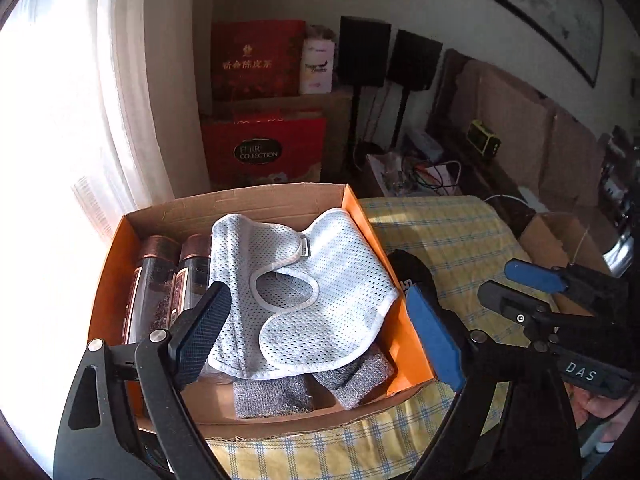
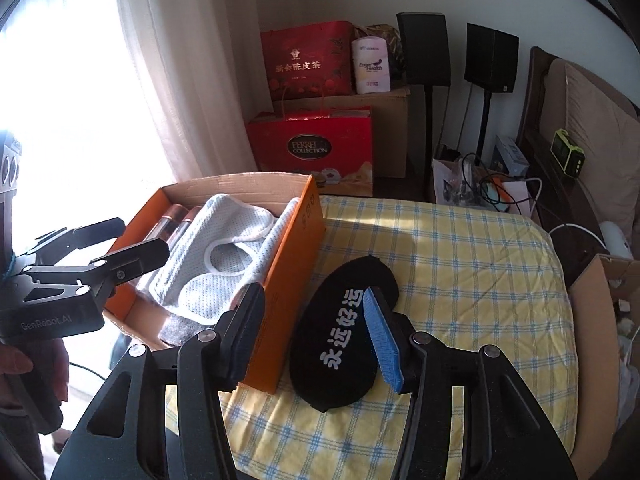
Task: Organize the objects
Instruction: 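Carry the bib into the orange box with both tools and release it, then withdraw both tools from the box toward the black eye mask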
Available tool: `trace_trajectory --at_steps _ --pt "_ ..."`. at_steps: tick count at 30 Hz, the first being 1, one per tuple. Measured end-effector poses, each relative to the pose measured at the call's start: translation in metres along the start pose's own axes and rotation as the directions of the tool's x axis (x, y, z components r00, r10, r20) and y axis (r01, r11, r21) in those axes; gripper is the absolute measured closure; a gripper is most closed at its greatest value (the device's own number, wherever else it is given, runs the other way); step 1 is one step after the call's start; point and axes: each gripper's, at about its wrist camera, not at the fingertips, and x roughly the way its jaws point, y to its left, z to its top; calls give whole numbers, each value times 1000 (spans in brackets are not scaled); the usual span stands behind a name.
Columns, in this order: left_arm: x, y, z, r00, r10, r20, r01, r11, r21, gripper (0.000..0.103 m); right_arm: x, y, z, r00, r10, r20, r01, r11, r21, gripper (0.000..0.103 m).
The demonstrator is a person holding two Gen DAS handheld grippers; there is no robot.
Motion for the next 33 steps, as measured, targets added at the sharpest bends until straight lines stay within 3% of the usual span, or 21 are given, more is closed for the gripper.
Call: trace_trajectory --at_steps 6,15,28,33 --pt "-7 -17 -5 1000 -19 17 19 1000 9 10 -9 -12 -6 1000 -26 8 26 999 24 35" --pt "-8 -30 -15 998 -58 11 58 998 10 5 -17 -32 -11 998 -62 13 61 997 56 0" --pt "-23 -40 -58 993 -106 44 107 994 -7 5 2 -59 -40 992 -115 -42 118 990 80 1" --pt "-20 -37 -80 991 -135 25 136 990 -46 5 17 -69 -59 996 -63 -67 72 988 140 8"
